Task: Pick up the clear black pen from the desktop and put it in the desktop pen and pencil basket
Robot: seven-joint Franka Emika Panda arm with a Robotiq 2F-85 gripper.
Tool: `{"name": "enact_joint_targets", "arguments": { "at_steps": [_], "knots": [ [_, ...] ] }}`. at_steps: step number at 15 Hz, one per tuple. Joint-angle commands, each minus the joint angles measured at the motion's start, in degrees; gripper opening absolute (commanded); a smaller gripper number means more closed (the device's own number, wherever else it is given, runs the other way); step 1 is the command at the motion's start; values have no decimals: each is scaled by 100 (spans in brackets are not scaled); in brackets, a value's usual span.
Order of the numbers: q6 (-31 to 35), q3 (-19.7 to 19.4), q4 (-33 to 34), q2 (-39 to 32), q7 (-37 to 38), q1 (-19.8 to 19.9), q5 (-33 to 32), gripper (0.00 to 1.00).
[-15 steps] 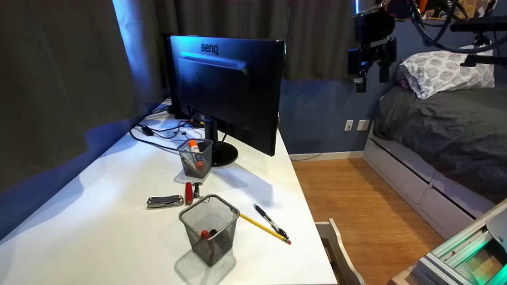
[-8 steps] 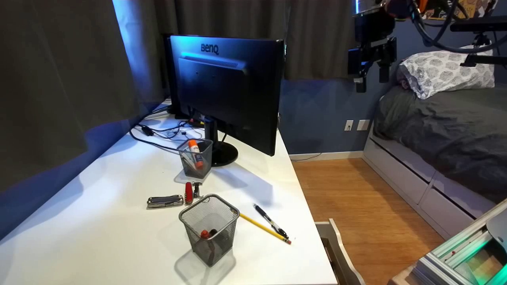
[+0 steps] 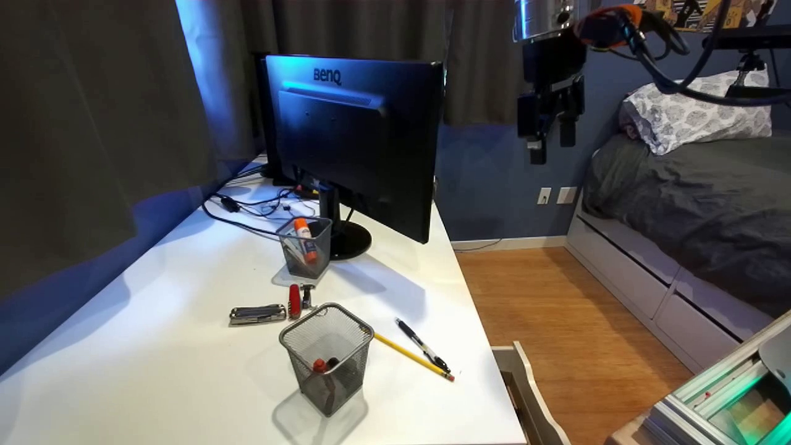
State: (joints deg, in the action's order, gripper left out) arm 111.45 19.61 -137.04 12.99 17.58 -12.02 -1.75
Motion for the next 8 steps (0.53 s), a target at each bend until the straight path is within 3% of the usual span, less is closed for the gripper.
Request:
{"name": "enact_joint_targets", "arguments": {
  "at_steps": [1,4,8],
  "knots": [
    [267,89,299,-759,252,-233,141,100],
    [913,128,343,-1321,523,-393,173,100],
    [1690,103,612,-2131,1420,-624,211,100]
  ]
}}
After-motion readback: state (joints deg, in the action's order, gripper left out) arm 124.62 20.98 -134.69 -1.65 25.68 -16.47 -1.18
